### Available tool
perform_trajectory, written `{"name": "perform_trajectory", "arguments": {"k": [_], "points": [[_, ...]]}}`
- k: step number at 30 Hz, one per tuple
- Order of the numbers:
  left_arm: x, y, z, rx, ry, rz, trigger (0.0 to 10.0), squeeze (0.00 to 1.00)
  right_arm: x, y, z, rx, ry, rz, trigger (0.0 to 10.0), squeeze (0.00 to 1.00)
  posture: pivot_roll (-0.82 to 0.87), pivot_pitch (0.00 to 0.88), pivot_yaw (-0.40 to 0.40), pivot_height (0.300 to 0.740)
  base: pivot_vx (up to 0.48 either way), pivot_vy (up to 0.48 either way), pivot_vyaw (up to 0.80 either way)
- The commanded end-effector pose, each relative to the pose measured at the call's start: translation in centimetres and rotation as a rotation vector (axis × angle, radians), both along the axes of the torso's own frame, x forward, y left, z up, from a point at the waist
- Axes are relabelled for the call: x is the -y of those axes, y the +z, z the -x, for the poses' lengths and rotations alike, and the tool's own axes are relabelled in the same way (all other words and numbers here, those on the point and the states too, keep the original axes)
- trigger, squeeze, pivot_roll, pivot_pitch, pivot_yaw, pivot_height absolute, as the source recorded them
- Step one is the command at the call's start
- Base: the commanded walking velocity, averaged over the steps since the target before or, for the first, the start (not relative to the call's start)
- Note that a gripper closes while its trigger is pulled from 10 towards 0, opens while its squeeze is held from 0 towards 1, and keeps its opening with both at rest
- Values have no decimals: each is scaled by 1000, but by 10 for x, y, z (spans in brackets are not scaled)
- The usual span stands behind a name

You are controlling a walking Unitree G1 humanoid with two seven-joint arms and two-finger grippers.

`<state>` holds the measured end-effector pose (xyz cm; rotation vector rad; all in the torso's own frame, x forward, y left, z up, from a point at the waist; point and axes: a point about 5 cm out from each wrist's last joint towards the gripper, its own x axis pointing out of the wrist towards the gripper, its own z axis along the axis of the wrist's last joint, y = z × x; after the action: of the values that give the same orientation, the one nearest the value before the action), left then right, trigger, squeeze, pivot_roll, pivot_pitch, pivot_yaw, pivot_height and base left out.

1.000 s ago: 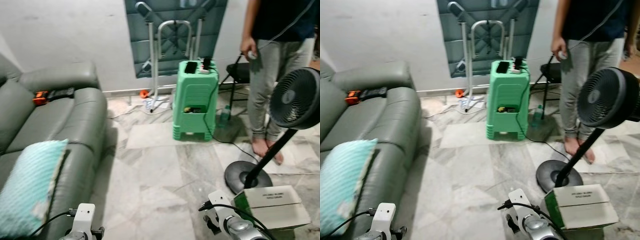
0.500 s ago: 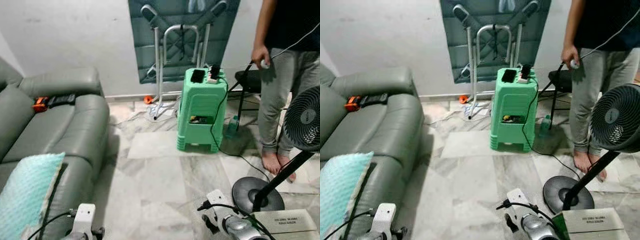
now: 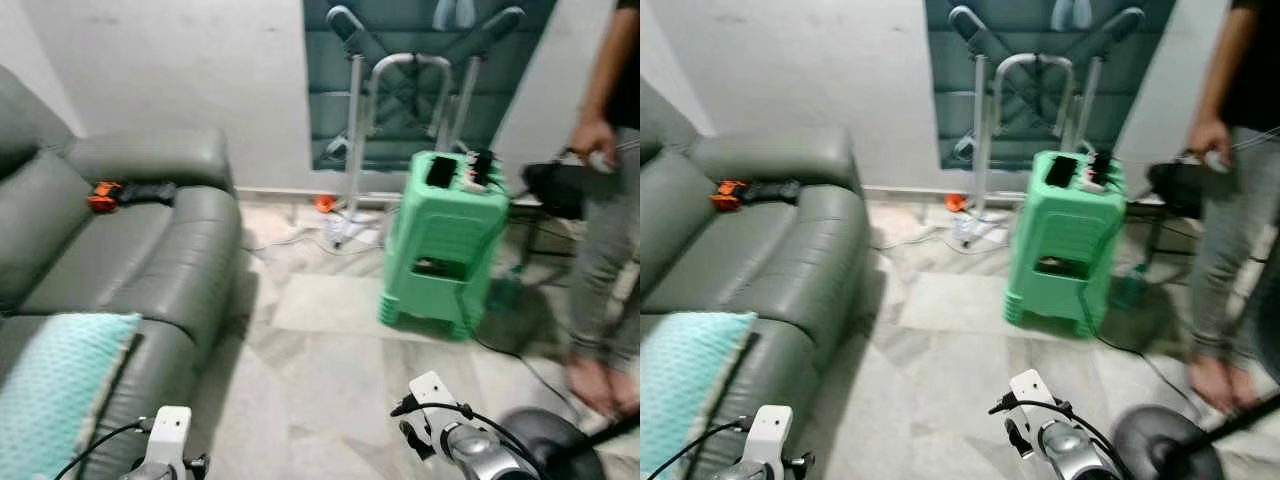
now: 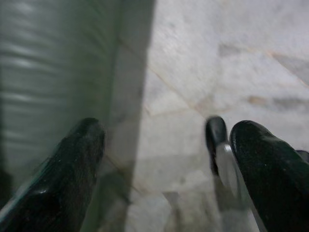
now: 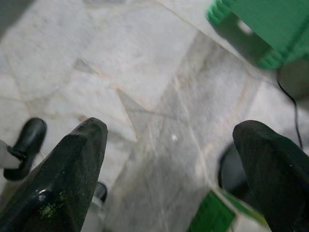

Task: Move the pillow to the sofa

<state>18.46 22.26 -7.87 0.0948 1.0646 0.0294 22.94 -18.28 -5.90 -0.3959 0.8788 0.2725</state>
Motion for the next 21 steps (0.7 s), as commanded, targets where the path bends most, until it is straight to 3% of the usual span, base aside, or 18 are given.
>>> {"name": "perform_trajectory", "arguments": {"k": [1,21], "points": [[4,2,-5,14,-7,4,10000,0,10,-1,4,-16,-15,18,10000,0,-61,0,43,740,431,0,0],[4,3,-7,16,-9,6,10000,0,10,-2,4,-21,-13,25,10000,0,-61,0,41,740,431,0,0]]}}
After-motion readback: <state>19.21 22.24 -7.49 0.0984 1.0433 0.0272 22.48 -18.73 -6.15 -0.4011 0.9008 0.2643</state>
